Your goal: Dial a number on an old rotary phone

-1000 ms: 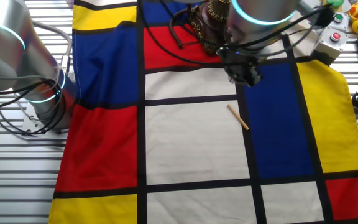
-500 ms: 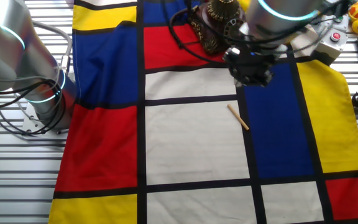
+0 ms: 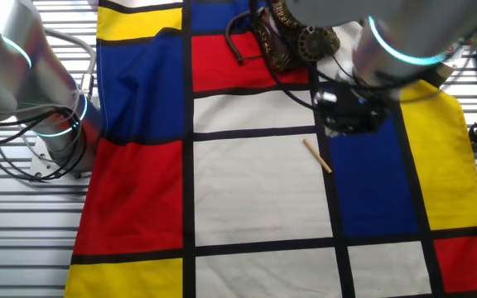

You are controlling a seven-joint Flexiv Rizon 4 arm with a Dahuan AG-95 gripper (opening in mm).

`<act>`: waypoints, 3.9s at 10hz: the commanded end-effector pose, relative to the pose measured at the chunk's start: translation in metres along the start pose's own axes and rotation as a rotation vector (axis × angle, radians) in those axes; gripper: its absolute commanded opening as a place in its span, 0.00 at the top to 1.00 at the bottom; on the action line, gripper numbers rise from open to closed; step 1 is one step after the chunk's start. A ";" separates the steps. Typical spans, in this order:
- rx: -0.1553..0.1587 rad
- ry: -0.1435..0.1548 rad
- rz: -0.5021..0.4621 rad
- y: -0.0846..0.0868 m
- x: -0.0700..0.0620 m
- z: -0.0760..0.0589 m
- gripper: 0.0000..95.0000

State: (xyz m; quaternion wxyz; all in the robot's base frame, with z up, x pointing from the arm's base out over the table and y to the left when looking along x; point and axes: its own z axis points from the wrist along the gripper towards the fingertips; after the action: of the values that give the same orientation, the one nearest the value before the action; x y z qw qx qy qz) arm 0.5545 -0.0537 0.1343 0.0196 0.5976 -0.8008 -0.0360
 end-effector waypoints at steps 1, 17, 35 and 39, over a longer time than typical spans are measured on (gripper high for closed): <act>0.013 0.016 -0.244 -0.019 0.008 0.033 1.00; 0.073 0.168 -0.441 -0.021 0.007 0.035 1.00; 0.175 0.135 -0.547 -0.008 -0.008 0.112 0.80; 0.182 0.134 -0.551 -0.008 -0.008 0.116 0.80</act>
State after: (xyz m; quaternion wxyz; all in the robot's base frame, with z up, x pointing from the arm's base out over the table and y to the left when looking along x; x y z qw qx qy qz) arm 0.5563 -0.0441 0.0187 0.0086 0.7927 -0.6052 0.0728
